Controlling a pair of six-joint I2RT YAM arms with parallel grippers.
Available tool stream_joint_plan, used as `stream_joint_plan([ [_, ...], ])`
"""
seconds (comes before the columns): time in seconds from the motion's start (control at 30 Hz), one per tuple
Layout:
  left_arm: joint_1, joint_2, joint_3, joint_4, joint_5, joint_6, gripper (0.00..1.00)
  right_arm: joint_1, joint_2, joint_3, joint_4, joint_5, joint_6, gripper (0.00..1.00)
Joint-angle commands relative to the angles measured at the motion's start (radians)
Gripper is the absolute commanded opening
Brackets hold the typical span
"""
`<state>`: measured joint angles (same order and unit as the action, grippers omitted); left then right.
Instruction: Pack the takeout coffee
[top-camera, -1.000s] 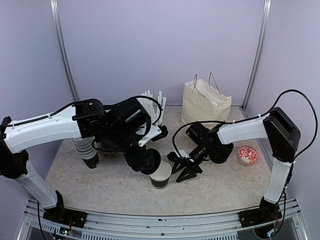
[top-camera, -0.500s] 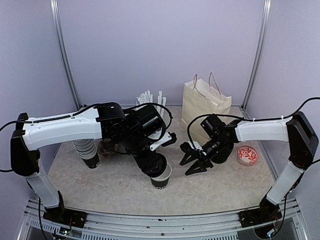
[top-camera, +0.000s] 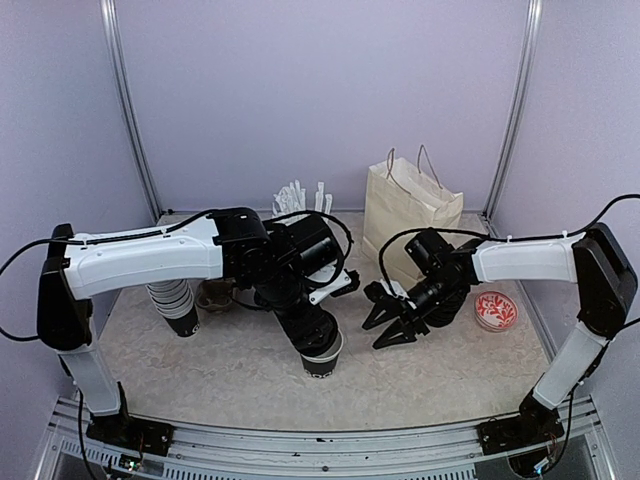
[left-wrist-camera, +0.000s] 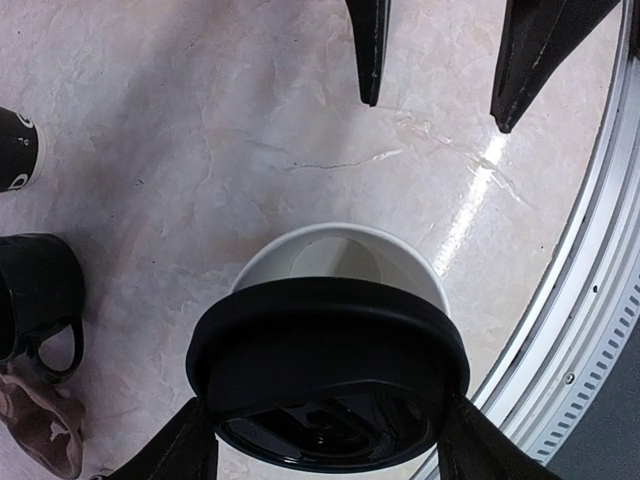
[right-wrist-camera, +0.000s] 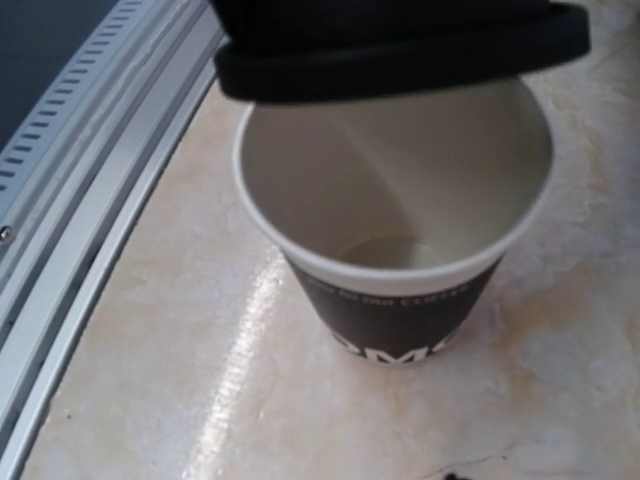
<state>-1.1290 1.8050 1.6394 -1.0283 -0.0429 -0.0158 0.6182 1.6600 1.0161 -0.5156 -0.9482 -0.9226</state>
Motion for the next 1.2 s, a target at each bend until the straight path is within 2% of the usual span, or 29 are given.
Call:
stream_joint_plan([
  [0.0, -0.001, 0.027, 0.039, -0.004, -0.006, 0.013, 0.66, -0.012, -0.025, -0.008, -0.021, -0.035, -0.005, 0.51],
  [0.23, -0.004, 0.077, 0.066, 0.008, -0.009, 0.013, 0.69, -0.018, -0.022, -0.008, -0.031, -0.046, -0.008, 0.51],
  [0.4, -0.016, 0.095, 0.086, 0.038, -0.011, 0.012, 0.77, -0.032, -0.036, -0.006, -0.033, -0.060, 0.007, 0.52],
  [0.47, -0.018, 0.094, 0.086, 0.047, -0.013, 0.008, 0.91, -0.040, -0.046, -0.004, -0.039, -0.062, 0.011, 0.52],
  [0.63, -0.025, 0.060, 0.053, 0.090, -0.058, -0.009, 0.94, -0.046, -0.077, 0.002, -0.075, -0.037, 0.021, 0.52],
  [0.73, -0.035, 0.013, 0.037, 0.135, -0.125, -0.027, 0.96, -0.046, -0.102, 0.010, -0.072, -0.019, 0.094, 0.52],
  [0.8, -0.033, -0.034, -0.018, 0.212, -0.193, -0.047, 0.99, -0.046, -0.115, 0.037, -0.048, 0.003, 0.209, 0.51],
  [0.87, -0.024, -0.113, -0.117, 0.340, -0.298, -0.092, 0.99, -0.046, -0.116, 0.079, -0.040, 0.033, 0.340, 0.50],
  [0.93, 0.001, -0.198, -0.243, 0.501, -0.316, -0.145, 0.99, -0.046, -0.101, 0.122, -0.052, 0.052, 0.446, 0.51],
  [1.0, 0.055, -0.280, -0.327, 0.598, -0.214, -0.234, 0.97, -0.046, -0.062, 0.169, -0.082, 0.053, 0.569, 0.50],
  [1.03, 0.090, -0.304, -0.357, 0.625, -0.151, -0.285, 0.92, -0.044, -0.035, 0.194, -0.117, 0.041, 0.592, 0.50],
  [1.1, 0.141, -0.321, -0.404, 0.658, -0.072, -0.369, 0.83, -0.029, 0.015, 0.223, -0.192, 0.016, 0.607, 0.50],
  [1.17, 0.151, -0.330, -0.451, 0.689, -0.032, -0.414, 0.79, -0.010, 0.062, 0.234, -0.266, -0.016, 0.587, 0.49],
])
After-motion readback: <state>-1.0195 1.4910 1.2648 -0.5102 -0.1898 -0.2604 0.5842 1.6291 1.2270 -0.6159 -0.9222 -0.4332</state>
